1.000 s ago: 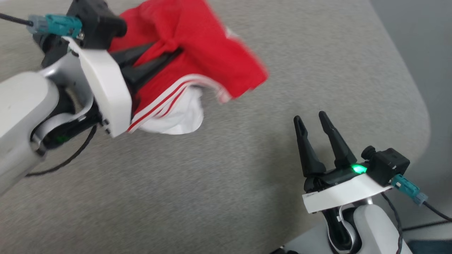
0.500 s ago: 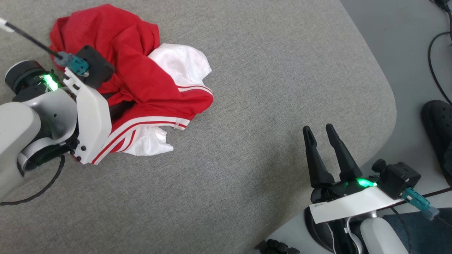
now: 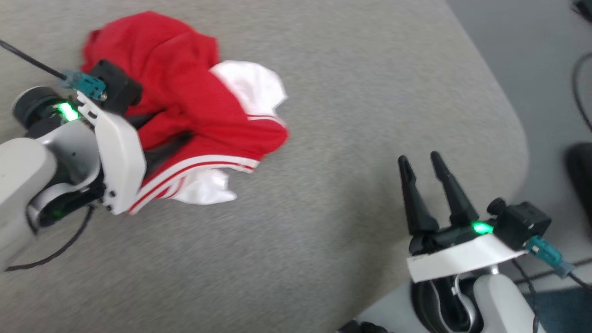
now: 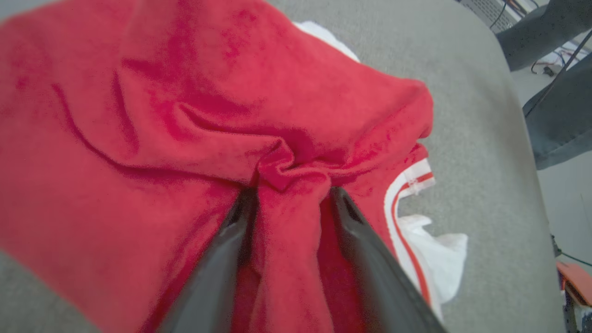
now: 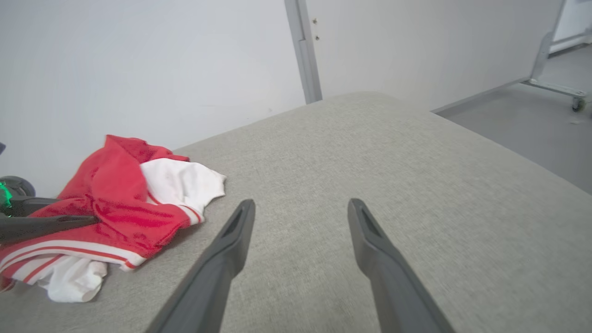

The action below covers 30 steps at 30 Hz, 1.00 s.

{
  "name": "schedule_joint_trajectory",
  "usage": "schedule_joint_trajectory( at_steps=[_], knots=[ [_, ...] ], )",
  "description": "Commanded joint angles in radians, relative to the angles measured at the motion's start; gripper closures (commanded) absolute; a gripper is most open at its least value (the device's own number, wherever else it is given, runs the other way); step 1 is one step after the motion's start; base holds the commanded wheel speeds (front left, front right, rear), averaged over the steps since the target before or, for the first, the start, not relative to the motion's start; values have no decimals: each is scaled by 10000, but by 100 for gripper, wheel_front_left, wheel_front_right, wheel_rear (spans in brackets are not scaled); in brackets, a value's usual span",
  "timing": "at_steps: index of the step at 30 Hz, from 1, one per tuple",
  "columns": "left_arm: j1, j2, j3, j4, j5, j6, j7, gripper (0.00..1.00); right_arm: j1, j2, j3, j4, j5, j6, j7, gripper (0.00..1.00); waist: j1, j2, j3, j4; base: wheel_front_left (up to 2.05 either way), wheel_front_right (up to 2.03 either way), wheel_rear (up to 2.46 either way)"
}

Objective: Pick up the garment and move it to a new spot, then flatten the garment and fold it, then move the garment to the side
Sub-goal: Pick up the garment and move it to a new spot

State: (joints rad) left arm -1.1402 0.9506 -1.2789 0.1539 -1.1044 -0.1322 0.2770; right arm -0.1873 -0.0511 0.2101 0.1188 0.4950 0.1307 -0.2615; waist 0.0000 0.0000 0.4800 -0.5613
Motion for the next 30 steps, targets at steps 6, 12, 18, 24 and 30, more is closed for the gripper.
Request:
schedule_joint_trajectory(
  at_steps=[6, 12, 18, 24, 30],
  knots=[
    [151, -444, -16, -359, -1263, 27, -2420, 0, -524, -1, -701, 363, -1147, 1, -52, 0, 0, 0, -803, 2046, 0, 0, 0],
    [1468, -771, -17, 484, -2022, 27, -4756, 0, -707, -3, -1172, 749, -2307, 1, -52, 0, 0, 0, -1383, 3415, 0, 0, 0],
    [2900, -1368, 306, 1590, -2676, 27, -5402, 0, -598, -6, -1725, 991, -3158, -1, -52, 0, 0, 0, -1874, 4503, 0, 0, 0],
    [5085, -2467, 2812, 2772, -1751, 27, -5426, 0, -236, -5, -2241, 1244, -3898, -1, -52, 0, 0, 0, -2588, 5567, 0, 0, 0],
    [7627, -3567, 5849, 3220, 259, 27, -5432, 0, 395, -1, -2680, 1467, -4260, -1, -52, 0, 0, 0, -3485, 6195, 0, 0, 0]
  ],
)
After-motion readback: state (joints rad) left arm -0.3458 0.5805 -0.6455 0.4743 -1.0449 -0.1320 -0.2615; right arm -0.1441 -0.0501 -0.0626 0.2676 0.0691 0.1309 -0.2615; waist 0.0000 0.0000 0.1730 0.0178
